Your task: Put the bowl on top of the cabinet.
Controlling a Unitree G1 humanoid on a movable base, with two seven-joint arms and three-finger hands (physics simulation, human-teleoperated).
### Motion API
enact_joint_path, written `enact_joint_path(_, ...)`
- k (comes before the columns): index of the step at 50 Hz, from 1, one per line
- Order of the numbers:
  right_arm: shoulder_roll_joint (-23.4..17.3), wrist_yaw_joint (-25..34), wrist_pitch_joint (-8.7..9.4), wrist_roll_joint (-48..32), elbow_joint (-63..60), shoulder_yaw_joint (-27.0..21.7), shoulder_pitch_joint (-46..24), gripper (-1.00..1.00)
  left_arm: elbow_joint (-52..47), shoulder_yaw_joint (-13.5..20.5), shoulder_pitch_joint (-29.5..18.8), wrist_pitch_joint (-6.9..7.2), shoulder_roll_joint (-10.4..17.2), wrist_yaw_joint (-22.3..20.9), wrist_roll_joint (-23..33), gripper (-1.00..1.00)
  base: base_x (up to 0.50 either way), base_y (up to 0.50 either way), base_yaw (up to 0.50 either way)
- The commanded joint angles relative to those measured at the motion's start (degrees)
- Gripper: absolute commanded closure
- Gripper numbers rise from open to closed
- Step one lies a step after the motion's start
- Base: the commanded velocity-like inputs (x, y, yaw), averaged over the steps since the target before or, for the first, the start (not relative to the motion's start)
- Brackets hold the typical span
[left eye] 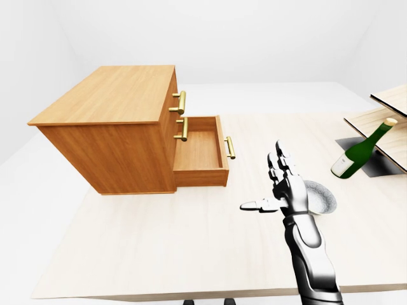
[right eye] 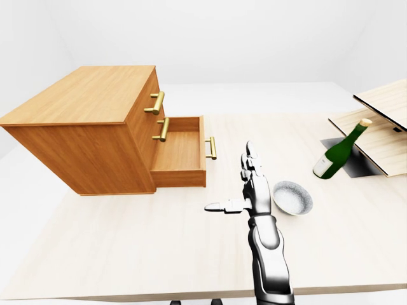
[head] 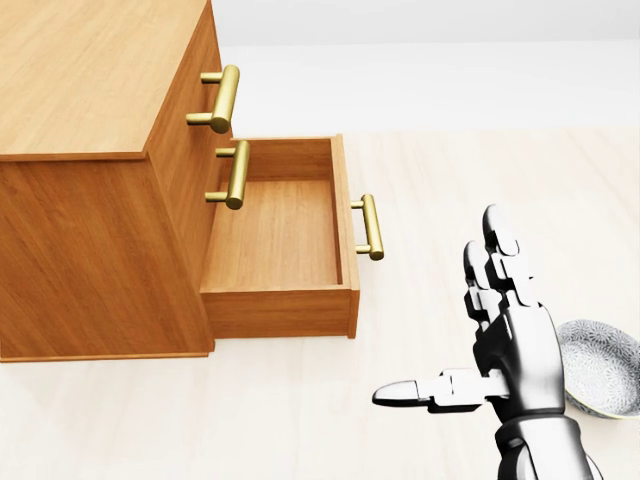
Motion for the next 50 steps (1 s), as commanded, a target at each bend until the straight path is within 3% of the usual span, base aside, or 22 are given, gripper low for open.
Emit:
enact_joint_path(1,0.2,-0.9,1.68,-0.5,-0.5,-0.3,-0.6,-1.00,-0.1,0.4,-0.1,0.00,0.3,0.2,-0.6,-1.00,0.00,0.00,0.00)
enact_joint_path(24,-0.7,-1.8,1.68,-3.3,-5.8,-2.3,-1.4,-1.00,0.1,0.7,0.2,0.00,0.4,0.2,-0.9,-1.00,0.00,0.00,0.00)
enact_joint_path(50,-4.2,-1.9,1.68,-10.2,-7.4,-8.9,-4.3,-1.00,-0.1,0.7,0.1,0.00,0.5,0.4,-1.0,-1.00,0.00,0.00,0.00)
